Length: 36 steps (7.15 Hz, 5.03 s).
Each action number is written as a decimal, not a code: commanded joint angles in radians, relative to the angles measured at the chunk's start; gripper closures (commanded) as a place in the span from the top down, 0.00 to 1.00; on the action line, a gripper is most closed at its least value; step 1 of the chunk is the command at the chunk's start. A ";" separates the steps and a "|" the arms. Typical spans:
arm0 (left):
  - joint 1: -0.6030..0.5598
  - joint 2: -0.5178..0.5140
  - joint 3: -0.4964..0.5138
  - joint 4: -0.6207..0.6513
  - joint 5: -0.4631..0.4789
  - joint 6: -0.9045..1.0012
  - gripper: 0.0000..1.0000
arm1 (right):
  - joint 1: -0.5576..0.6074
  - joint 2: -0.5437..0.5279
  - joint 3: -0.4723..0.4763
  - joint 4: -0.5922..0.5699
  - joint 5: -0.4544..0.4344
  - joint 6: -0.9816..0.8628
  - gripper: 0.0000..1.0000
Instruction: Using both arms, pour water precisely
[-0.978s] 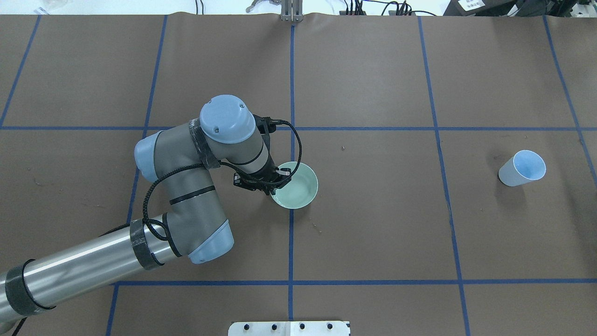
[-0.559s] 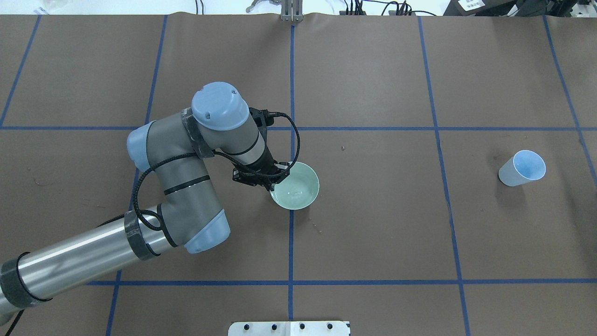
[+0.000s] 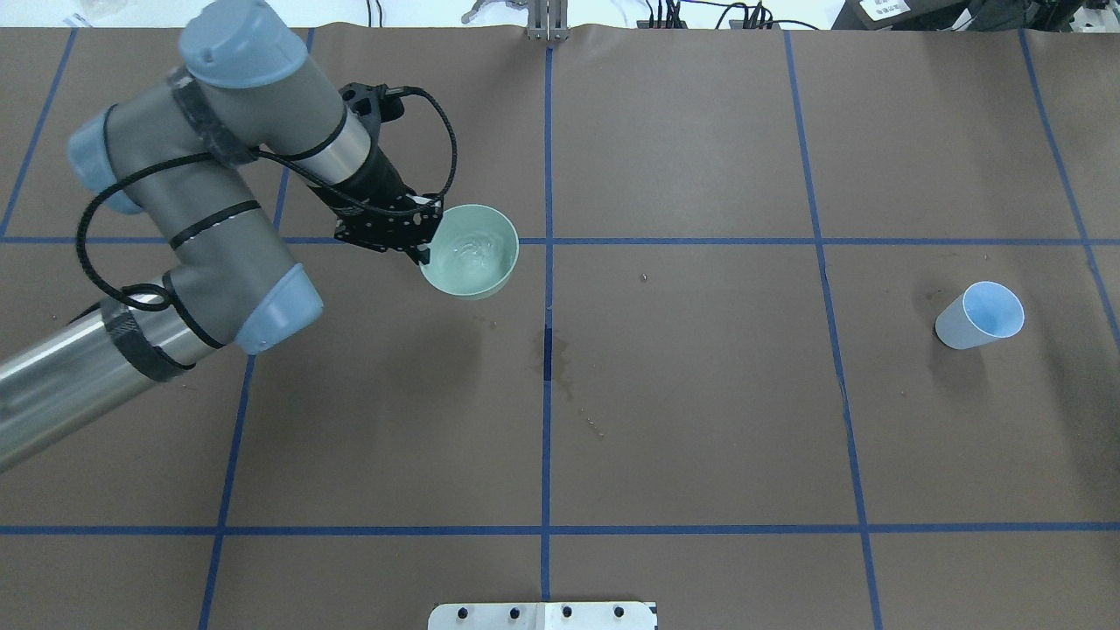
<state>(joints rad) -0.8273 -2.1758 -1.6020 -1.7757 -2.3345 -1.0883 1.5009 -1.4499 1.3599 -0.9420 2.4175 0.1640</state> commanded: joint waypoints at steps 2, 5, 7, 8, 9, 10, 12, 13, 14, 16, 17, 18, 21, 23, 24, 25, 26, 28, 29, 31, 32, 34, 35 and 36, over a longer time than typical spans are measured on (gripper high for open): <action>-0.186 0.259 -0.045 -0.002 -0.121 0.398 0.00 | -0.046 0.006 0.004 -0.028 -0.037 -0.004 0.99; -0.292 0.482 -0.035 -0.002 -0.121 0.773 0.00 | -0.057 0.006 0.004 -0.040 -0.049 -0.004 0.99; -0.312 0.536 -0.006 -0.004 -0.121 0.827 0.00 | -0.063 0.006 0.004 -0.040 -0.075 -0.004 0.99; -0.312 0.563 0.013 -0.005 -0.121 0.852 0.00 | -0.067 0.006 0.004 -0.040 -0.080 -0.004 0.99; -0.312 0.568 0.039 -0.004 -0.121 0.855 0.00 | -0.065 0.006 0.005 -0.040 -0.078 -0.004 0.99; -0.311 0.568 0.048 -0.002 -0.121 0.857 0.00 | -0.064 0.006 0.007 -0.040 -0.078 -0.004 0.99; -0.308 0.562 0.080 -0.004 -0.121 0.866 0.41 | -0.067 0.006 0.007 -0.040 -0.078 -0.004 0.99; -0.309 0.562 0.079 -0.004 -0.121 0.867 0.78 | -0.064 0.006 0.010 -0.040 -0.078 -0.004 0.99; -0.319 0.558 0.070 -0.005 -0.121 0.867 1.00 | -0.062 0.006 0.010 -0.041 -0.074 -0.004 0.99; -0.424 0.542 0.013 0.004 -0.134 0.867 1.00 | -0.056 0.008 0.065 -0.128 -0.066 -0.011 0.99; -0.506 0.541 0.011 0.002 -0.122 0.870 1.00 | -0.045 0.006 0.126 -0.231 -0.066 -0.036 0.99; -0.551 0.542 0.011 0.008 -0.090 0.898 1.00 | -0.018 0.008 0.161 -0.342 -0.066 -0.131 0.99; -0.636 0.547 0.060 0.123 -0.011 1.056 1.00 | 0.013 -0.021 0.312 -0.624 -0.081 -0.259 0.99; -0.709 0.554 0.068 0.140 -0.025 1.049 1.00 | 0.009 -0.030 0.321 -0.710 -0.080 -0.259 0.99; -0.728 0.556 0.071 0.163 -0.037 1.048 1.00 | 0.004 -0.035 0.326 -0.718 -0.080 -0.258 0.99; -0.736 0.554 0.070 0.168 -0.040 1.047 1.00 | -0.042 -0.027 0.320 -0.747 -0.080 -0.258 0.99; -0.748 0.547 0.071 0.205 -0.083 1.044 1.00 | -0.042 -0.021 0.324 -0.782 -0.078 -0.245 0.99; -0.745 0.512 0.085 0.252 -0.114 0.988 1.00 | -0.050 -0.027 0.306 -0.785 -0.106 -0.245 0.99; -0.747 0.508 0.089 0.254 -0.114 0.986 1.00 | -0.053 -0.036 0.308 -0.781 -0.148 -0.247 0.99; -0.744 0.513 0.074 0.242 -0.102 0.995 1.00 | -0.062 -0.040 0.308 -0.775 -0.137 -0.245 0.99; -0.745 0.519 0.071 0.233 -0.073 1.004 1.00 | -0.062 -0.049 0.314 -0.773 -0.140 -0.245 0.99; -0.740 0.511 0.065 0.203 -0.013 1.024 1.00 | -0.062 -0.047 0.311 -0.775 -0.138 -0.242 0.99; -0.739 0.510 0.050 0.205 -0.009 1.080 1.00 | -0.062 -0.049 0.306 -0.775 -0.138 -0.242 0.99; -0.736 0.507 0.054 0.217 -0.002 1.166 1.00 | -0.062 -0.049 0.311 -0.776 -0.137 -0.242 0.99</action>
<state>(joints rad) -1.5662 -1.6657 -1.5447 -1.5671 -2.3478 -0.0063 1.4389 -1.4982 1.6684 -1.7168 2.2797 -0.0784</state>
